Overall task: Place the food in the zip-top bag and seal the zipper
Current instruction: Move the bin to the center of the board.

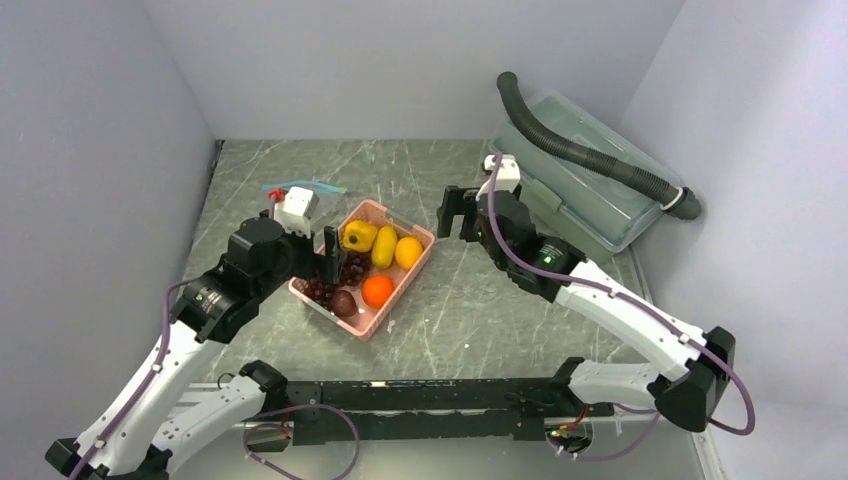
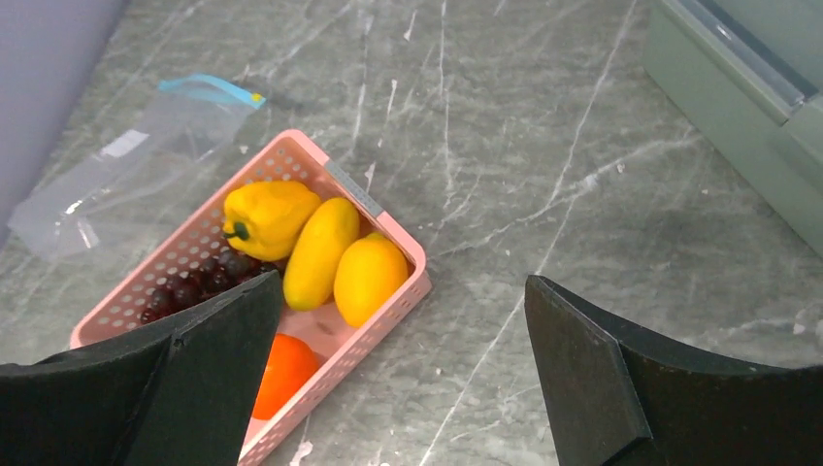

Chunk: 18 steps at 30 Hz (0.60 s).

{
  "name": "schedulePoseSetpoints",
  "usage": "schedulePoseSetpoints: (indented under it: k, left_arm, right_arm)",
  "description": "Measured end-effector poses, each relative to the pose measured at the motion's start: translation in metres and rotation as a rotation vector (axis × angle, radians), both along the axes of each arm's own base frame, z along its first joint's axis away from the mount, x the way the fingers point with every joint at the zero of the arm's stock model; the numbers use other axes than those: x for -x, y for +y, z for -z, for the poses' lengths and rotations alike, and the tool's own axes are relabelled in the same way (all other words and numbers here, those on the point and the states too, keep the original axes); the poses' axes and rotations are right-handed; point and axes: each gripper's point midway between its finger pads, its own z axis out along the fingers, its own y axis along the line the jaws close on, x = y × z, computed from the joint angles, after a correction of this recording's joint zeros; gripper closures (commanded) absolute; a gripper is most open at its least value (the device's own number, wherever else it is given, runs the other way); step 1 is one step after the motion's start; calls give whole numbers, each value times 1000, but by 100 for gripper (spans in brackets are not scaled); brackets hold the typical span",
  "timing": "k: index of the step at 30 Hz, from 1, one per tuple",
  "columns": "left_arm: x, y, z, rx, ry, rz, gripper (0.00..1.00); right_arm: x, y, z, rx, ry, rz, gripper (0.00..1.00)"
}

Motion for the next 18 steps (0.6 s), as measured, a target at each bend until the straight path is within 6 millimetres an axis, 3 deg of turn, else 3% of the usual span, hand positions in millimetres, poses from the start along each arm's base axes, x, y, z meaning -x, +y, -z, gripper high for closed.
schedulePoseSetpoints:
  k: [18]
  left_arm:
    - [-1,3,0,-1,0,-12,1]
  right_arm:
    - [-12,30,53,57,148,-31,0]
